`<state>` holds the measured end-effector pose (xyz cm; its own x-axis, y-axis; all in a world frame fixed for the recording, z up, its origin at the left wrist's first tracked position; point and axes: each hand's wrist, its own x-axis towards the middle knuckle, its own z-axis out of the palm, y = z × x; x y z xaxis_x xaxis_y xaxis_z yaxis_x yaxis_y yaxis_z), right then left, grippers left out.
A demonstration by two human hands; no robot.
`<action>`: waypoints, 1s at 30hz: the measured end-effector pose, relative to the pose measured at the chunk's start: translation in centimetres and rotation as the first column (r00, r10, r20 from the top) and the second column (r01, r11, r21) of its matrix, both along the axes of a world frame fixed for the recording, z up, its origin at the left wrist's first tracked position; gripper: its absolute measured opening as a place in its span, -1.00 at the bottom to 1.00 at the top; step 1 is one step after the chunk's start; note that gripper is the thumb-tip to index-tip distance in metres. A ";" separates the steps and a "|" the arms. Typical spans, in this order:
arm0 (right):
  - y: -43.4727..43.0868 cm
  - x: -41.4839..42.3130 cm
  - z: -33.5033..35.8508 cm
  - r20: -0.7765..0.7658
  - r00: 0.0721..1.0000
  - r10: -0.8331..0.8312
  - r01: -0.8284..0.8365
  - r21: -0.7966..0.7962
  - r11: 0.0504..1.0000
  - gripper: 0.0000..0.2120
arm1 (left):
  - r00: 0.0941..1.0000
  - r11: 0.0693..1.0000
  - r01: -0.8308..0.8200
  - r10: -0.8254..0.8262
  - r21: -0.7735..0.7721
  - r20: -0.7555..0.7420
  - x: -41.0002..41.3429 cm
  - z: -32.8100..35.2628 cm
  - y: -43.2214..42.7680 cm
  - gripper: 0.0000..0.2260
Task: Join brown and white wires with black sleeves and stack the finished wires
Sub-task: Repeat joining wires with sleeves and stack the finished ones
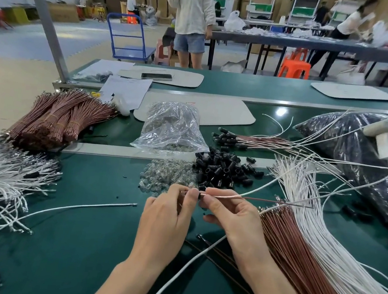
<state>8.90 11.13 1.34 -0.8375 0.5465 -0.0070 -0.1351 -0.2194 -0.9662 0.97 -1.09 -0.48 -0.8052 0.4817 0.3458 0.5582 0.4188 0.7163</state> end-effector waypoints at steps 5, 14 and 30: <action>0.2 0.0 -0.1 -0.038 0.998 0.042 -0.044 -0.065 0.997 -0.82 | 0.999 0.999 -0.029 0.028 0.021 0.046 -0.2 -0.2 -0.1 -0.63; 0.4 0.0 -0.3 -0.044 0.996 0.080 -0.083 -0.081 0.993 -0.83 | 0.995 1.000 0.011 -0.010 -0.008 0.102 -0.2 -0.3 0.0 -0.60; 0.3 -0.3 -0.7 0.009 0.996 0.093 -0.093 -0.049 0.994 -0.88 | 0.996 0.993 -0.070 0.064 -0.096 -0.067 -0.4 -0.7 0.2 -0.51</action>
<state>8.59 11.44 0.61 -0.8843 0.4650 -0.0417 -0.1007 -0.2772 -0.9555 0.56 -0.86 -1.14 -0.8148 0.4616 0.3509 0.5694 0.5232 0.6340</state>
